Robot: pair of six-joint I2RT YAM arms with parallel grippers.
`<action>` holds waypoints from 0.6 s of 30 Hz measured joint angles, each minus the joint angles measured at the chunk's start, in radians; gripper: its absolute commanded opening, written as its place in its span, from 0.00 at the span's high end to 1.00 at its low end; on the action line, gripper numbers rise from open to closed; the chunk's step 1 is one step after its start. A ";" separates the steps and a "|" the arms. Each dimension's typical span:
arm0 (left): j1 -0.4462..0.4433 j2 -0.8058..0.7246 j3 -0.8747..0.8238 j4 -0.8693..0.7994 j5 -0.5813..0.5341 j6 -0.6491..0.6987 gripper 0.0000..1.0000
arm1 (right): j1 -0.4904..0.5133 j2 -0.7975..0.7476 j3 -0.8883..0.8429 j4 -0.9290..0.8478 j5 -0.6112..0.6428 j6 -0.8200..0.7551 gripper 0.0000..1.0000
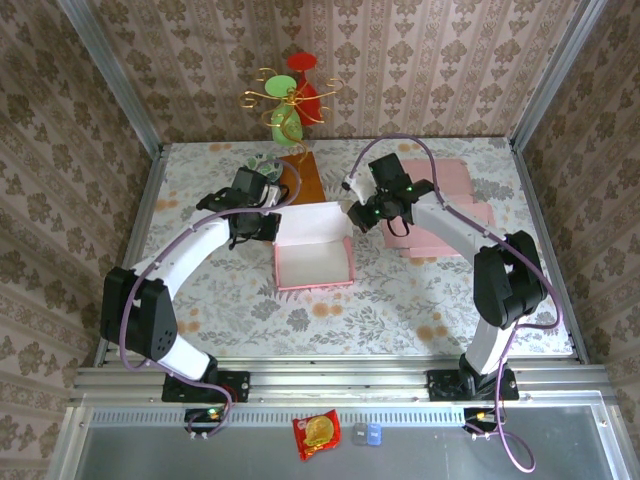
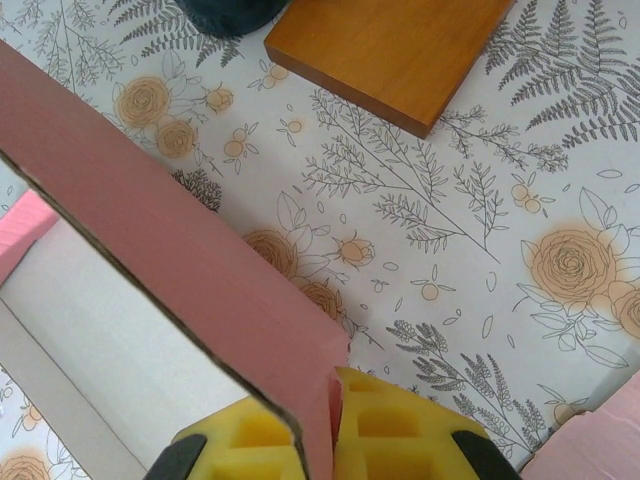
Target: Fold the paper box
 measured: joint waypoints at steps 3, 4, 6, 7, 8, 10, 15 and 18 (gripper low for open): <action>0.000 0.000 0.000 0.002 -0.003 -0.013 1.00 | 0.014 0.000 0.005 -0.003 0.031 0.018 1.00; 0.001 0.000 0.000 0.005 -0.003 -0.024 1.00 | 0.021 0.000 0.009 -0.004 0.045 0.028 1.00; 0.002 0.005 0.002 0.012 -0.003 -0.042 1.00 | 0.033 0.000 0.018 -0.004 0.077 0.056 1.00; 0.002 0.011 0.006 0.016 -0.003 -0.053 1.00 | 0.039 0.000 0.023 -0.004 0.097 0.074 1.00; 0.002 0.017 0.011 0.021 -0.002 -0.063 1.00 | 0.046 0.000 0.029 -0.006 0.120 0.097 1.00; 0.002 0.031 0.023 0.037 0.000 -0.085 1.00 | 0.056 0.006 0.055 -0.020 0.169 0.149 1.00; 0.003 0.061 0.057 0.080 0.021 -0.131 1.00 | 0.064 0.048 0.156 -0.054 0.277 0.305 1.00; 0.004 0.083 0.079 0.108 0.038 -0.157 1.00 | 0.067 0.059 0.184 -0.056 0.328 0.411 1.00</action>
